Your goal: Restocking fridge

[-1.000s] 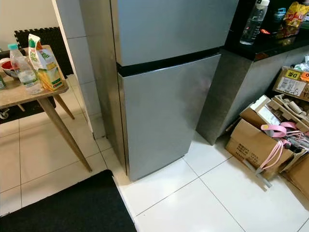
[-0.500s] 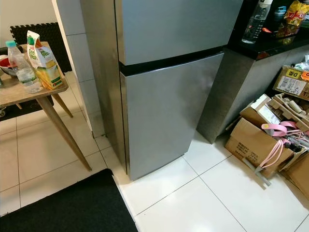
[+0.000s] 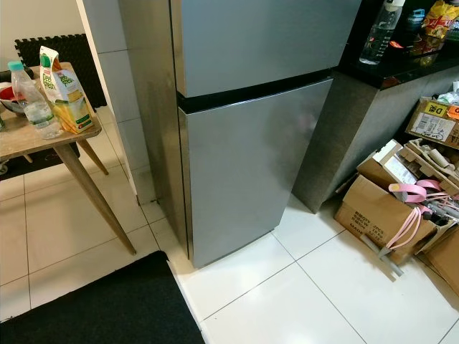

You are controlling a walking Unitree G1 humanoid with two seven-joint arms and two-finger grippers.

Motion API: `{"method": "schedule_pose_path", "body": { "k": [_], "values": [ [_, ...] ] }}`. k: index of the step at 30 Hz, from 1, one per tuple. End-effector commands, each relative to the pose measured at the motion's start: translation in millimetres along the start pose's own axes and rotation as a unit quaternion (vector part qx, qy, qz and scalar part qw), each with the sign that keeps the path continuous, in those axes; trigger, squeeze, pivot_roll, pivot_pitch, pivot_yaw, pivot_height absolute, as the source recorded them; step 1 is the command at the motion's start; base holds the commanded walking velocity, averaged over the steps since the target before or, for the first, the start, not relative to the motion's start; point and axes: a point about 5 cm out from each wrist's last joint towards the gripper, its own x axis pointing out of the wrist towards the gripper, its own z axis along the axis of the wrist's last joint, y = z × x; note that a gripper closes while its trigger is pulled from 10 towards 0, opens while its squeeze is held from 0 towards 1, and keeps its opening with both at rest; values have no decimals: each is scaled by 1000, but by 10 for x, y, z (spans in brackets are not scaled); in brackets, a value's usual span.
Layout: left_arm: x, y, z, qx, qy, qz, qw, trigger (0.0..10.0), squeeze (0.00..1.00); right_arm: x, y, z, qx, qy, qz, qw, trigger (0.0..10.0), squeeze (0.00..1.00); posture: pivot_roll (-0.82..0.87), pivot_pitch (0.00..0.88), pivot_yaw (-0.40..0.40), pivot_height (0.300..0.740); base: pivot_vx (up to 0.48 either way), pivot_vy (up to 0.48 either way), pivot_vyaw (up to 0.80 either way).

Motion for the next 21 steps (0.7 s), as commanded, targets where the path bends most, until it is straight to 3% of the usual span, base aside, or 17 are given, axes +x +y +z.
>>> {"method": "schedule_pose_path", "body": {
  "k": [1, 6, 21],
  "values": [
    [-6, 17, -35, -6, 4, 6, 1000, 10000, 0, -1, 10, -21, -4, 4, 3, 1000, 10000, 0, -70, 18, -20, 740, 0, 0, 0],
    [-6, 13, -38, -5, 6, 2, 1000, 10000, 0, 0, 13, -19, -4, 4, 4, 1000, 10000, 0, -70, 18, -20, 740, 0, 0, 0],
    [-5, 17, -34, 0, 4, 1, 1000, 10000, 0, 2, 26, -10, -3, 3, 6, 1000, 10000, 0, -71, 18, -17, 740, 326, 0, 0]
  ]
}}
